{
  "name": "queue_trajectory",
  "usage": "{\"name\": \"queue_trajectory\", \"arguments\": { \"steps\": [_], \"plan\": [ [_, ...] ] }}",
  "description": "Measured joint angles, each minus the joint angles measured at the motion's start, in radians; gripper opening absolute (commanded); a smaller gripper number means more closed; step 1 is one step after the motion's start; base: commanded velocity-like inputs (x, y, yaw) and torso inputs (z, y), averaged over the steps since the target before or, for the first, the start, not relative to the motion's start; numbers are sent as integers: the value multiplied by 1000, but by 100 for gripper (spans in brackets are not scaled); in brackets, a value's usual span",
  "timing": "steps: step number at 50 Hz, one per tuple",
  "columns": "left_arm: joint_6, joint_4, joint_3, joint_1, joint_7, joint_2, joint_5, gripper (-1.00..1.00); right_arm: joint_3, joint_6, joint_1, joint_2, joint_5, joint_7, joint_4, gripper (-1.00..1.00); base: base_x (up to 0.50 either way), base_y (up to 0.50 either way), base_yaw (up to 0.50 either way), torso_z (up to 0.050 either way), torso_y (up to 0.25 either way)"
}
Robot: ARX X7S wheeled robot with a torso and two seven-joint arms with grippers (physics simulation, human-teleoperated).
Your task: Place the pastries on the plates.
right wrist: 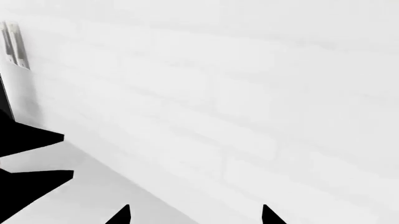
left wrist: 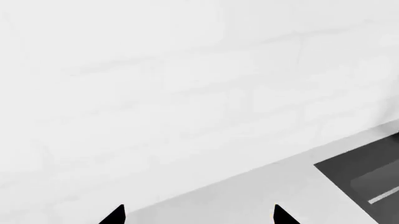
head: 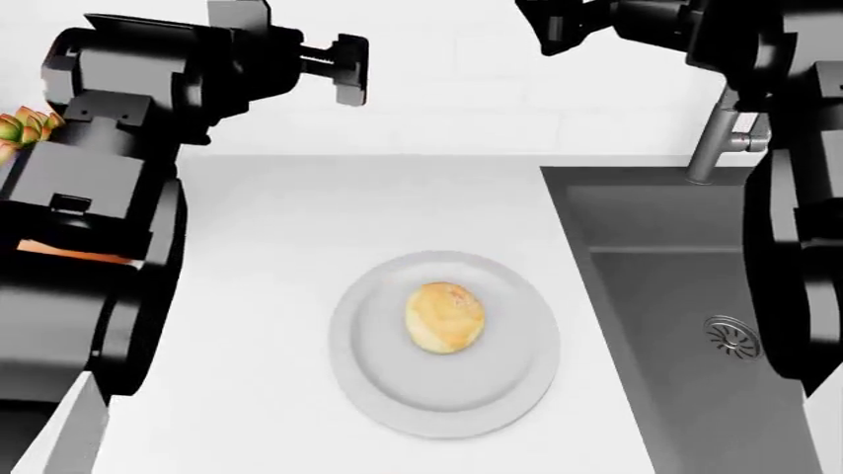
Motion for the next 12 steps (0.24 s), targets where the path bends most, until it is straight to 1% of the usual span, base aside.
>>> {"name": "queue_trajectory", "arguments": {
  "steps": [8, 12],
  "plan": [
    [15, -25, -41, -29, 16, 3, 59, 100, 11, 127, -11, 7, 15, 27, -135, 100, 0, 0, 0, 0, 0],
    [-4, 9, -53, -31, 26, -1, 73, 100, 16, 200, -24, 15, 25, 38, -220, 100, 0, 0, 0, 0, 0]
  ]
}}
